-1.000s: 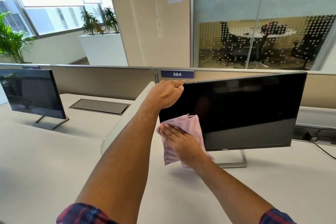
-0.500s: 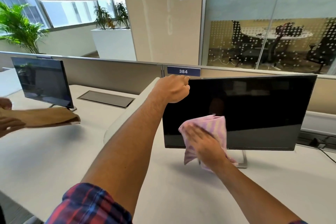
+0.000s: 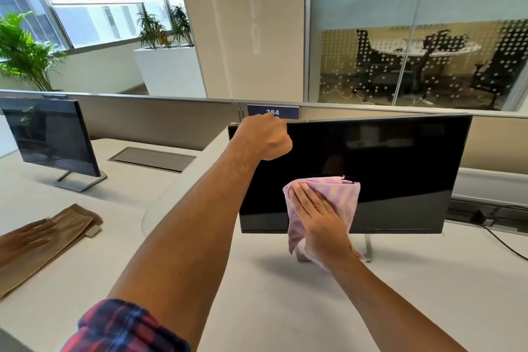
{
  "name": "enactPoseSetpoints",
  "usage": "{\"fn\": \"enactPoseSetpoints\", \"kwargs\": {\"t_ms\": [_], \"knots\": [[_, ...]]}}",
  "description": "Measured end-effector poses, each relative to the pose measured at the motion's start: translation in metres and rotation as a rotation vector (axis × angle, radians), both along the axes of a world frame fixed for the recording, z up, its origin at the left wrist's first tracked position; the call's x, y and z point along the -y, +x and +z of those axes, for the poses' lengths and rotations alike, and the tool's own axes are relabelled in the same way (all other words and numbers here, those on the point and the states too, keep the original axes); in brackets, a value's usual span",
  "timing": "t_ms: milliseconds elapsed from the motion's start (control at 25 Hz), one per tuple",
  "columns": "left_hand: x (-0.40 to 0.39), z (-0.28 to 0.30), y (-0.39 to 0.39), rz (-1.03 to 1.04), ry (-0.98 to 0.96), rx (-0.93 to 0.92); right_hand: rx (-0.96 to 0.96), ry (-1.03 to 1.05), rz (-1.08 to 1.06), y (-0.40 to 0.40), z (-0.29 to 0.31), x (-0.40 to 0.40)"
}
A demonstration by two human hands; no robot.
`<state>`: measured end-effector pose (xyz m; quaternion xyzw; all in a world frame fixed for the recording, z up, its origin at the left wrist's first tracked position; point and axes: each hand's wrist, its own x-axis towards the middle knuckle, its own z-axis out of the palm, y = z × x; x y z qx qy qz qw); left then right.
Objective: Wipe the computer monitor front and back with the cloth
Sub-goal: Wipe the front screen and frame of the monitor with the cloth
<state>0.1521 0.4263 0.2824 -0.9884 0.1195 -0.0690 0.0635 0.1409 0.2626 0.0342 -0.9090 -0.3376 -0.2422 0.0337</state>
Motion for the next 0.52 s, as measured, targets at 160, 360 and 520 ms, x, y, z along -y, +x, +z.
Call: {"fn": "enactPoseSetpoints", "kwargs": {"t_ms": [160,360,520], "knots": [[0.034,0.003,0.002,-0.057,-0.027,-0.019,-0.011,-0.143,0.110,-0.001,0.000,0.021],[0.053,0.001,0.002,-0.077,-0.112,-0.040,-0.017,-0.059,0.036,0.003,0.006,0.061],[0.059,0.011,0.003,-0.058,-0.120,-0.082,0.000,0.132,-0.075,0.008,0.008,0.095]]}}
